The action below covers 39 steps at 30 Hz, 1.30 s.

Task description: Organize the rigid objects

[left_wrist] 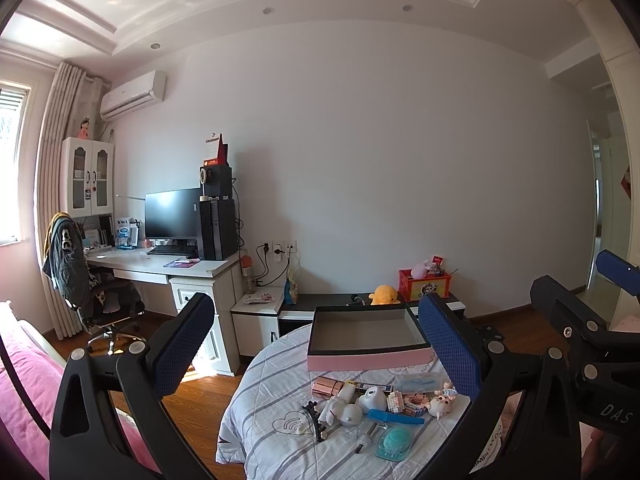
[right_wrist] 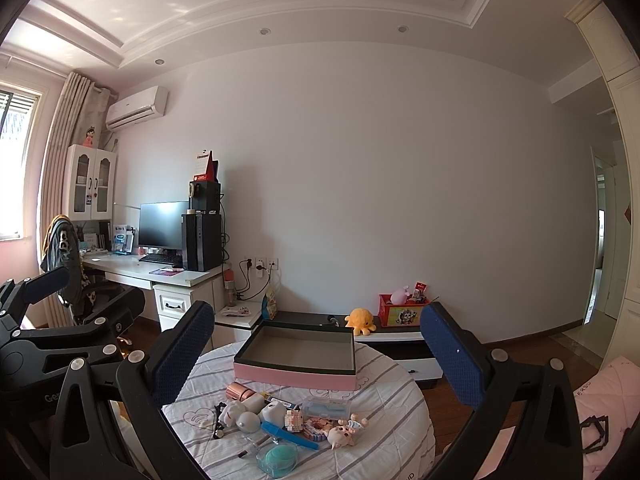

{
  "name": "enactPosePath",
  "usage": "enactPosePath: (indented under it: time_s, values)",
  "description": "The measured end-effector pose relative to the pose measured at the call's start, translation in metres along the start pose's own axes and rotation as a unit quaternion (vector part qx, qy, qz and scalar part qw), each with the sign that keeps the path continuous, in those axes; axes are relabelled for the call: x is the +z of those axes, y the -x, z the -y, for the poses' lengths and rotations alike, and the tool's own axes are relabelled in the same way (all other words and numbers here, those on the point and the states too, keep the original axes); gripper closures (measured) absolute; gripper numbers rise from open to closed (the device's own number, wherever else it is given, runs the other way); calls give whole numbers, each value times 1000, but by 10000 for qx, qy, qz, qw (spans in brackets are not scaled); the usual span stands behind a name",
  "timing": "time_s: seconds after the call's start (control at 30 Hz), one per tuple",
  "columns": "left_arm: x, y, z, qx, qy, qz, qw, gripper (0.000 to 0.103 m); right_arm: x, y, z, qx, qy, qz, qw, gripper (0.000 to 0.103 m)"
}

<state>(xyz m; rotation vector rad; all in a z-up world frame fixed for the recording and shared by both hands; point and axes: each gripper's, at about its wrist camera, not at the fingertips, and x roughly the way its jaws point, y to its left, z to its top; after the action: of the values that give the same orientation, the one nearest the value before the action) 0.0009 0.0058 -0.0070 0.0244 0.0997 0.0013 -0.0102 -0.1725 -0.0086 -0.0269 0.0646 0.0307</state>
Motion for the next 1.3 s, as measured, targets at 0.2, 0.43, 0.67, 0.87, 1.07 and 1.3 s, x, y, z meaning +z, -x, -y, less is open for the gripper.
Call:
enactPosePath:
  time_s: [0.2,0.43,0.67,0.87,1.07,1.3]
  values:
    - [0,0,0,-2,-4,-4,10000,0,0,0,0,-4,0,-5,10000,0]
    - [0,1,0,3,-6,-1,10000,0,0,0,-1,-1,1,0,10000,0]
    - [1,2,-1,0,-11,5,10000,0,0,0,-1,-1,7,5,10000,0]
    - [0,1,-1,-2,-12,-5,10000,0,-1,0,-1,-9,14,-8,10000,0]
    - [-11,-16,-2,1,-10,-278,9996,0,-18,-20,5,-27,-55,-294,9996,0]
    - [-50,-66,0,-165,-29,-809,9966,0,-64,-66,18,57,-109,-837,9964,0]
